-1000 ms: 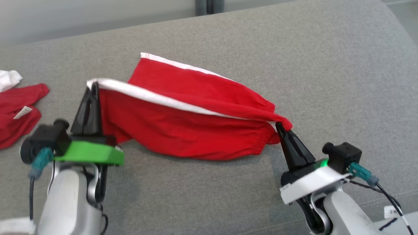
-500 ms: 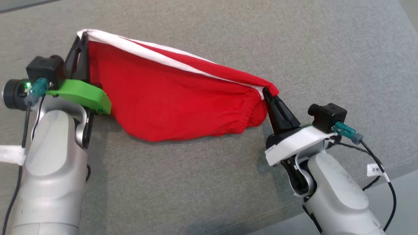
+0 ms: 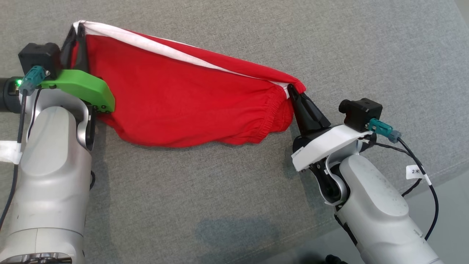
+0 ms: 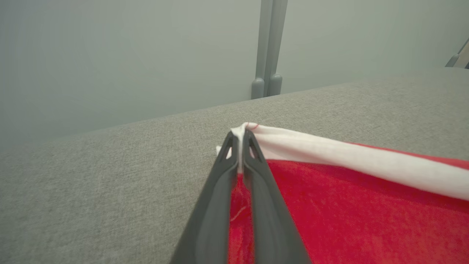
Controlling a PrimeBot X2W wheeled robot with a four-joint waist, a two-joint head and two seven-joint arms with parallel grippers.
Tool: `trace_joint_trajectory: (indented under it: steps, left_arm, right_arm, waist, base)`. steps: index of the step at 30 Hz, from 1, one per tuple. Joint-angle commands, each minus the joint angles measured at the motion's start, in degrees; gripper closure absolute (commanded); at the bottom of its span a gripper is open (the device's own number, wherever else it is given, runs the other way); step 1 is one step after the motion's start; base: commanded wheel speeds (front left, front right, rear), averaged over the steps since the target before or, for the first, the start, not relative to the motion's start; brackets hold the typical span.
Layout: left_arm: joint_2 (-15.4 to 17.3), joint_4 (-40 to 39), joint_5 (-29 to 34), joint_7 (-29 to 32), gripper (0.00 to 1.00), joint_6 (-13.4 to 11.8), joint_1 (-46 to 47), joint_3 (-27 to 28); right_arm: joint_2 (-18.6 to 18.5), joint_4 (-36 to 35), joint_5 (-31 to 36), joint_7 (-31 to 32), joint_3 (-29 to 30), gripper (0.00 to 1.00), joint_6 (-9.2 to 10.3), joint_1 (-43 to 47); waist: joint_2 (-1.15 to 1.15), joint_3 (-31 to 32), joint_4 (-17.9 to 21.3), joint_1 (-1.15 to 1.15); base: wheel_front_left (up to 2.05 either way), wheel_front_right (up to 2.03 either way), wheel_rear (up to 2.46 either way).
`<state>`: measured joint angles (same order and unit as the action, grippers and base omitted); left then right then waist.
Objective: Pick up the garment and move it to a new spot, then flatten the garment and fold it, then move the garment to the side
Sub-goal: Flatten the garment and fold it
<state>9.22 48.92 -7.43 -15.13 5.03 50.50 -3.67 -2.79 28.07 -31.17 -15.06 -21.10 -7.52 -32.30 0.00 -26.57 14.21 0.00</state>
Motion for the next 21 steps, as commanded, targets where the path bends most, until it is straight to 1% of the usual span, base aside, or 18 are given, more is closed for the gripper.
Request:
trace_joint_trajectory:
  steps: [1,2,10,21]
  left_arm:
    - [0.0,0.3,0.1,0.0,0.0,-0.4,0.9,0.5]
    - [-0.1,0.4,0.0,0.0,0.0,-0.4,0.9,0.6]
    - [-1.3,0.9,-0.7,0.0,0.0,0.1,-0.9,1.1]
    - [-2.6,1.1,-2.5,0.0,0.0,0.9,-5.4,2.5]
  right_arm:
    - [-0.2,0.1,-0.2,-0.2,0.2,0.2,0.05,-0.6]
    - [-0.2,0.0,0.2,-0.2,0.2,0.0,0.06,-0.7]
    - [-0.2,-1.7,4.4,-0.2,1.9,0.0,0.05,1.1]
    - [-0.2,-4.1,8.9,-0.2,6.1,0.0,0.04,6.8]
  waist:
    - [0.0,0.1,-0.2,0.0]
    - [0.0,0.2,-0.3,0.0]
    - [0.0,2.0,-1.5,0.0]
    - [0.0,6.5,-2.9,0.0]
  base:
    - [0.0,0.0,0.0]
    - [0.0,0.0,0.0]
    - [0.0,0.0,0.0]
    - [0.0,0.0,0.0]
